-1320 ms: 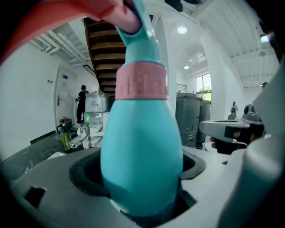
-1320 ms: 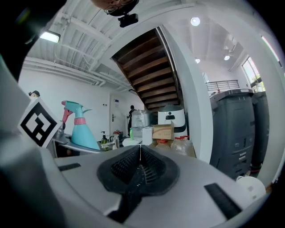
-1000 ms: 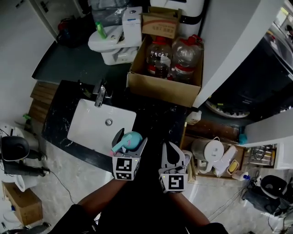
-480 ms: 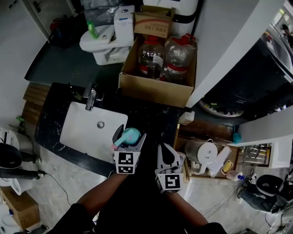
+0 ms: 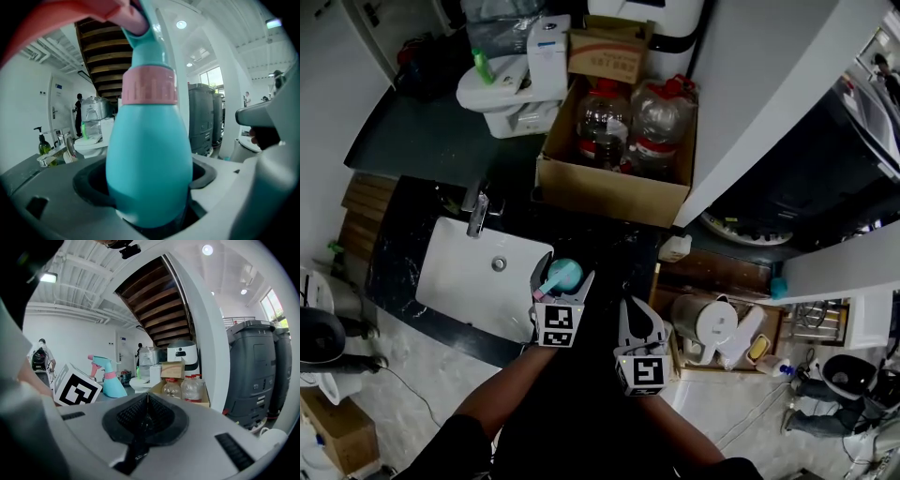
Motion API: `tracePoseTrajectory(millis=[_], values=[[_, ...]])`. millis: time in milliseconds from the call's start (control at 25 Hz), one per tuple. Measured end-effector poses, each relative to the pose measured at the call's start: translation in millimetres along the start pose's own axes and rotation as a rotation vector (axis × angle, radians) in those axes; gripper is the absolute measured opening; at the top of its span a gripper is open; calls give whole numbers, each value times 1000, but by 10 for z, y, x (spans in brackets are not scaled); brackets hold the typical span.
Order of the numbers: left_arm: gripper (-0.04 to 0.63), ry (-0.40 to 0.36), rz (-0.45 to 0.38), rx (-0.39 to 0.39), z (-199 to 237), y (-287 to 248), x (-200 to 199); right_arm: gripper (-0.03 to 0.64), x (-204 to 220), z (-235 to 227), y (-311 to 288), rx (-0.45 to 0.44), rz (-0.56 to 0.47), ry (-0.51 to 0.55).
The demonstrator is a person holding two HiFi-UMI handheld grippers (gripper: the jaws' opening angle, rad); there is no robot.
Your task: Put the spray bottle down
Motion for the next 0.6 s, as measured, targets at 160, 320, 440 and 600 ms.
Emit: tracePoseTrajectory(millis=[160, 320, 440, 600], values=[[419, 17, 32, 11, 5, -131, 87, 17, 27, -10, -38, 2, 17, -14], [419, 22, 16, 10, 65, -235, 155, 17, -4, 20, -74, -9, -11, -4], [419, 27, 32, 10, 75, -329, 225, 17, 17, 16, -131, -19, -13, -4], [419, 21, 44, 38, 67, -456, 304, 17, 50, 4, -207, -34, -3, -32]])
Point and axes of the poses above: the fingertips, and each gripper's own axes: y backward along the fingers, z to its left, x out of its underside, the point moved 9 cm from there along y, backward along the fingers, and after that the axes turned 11 degrees about y, right-handed, at the moved point
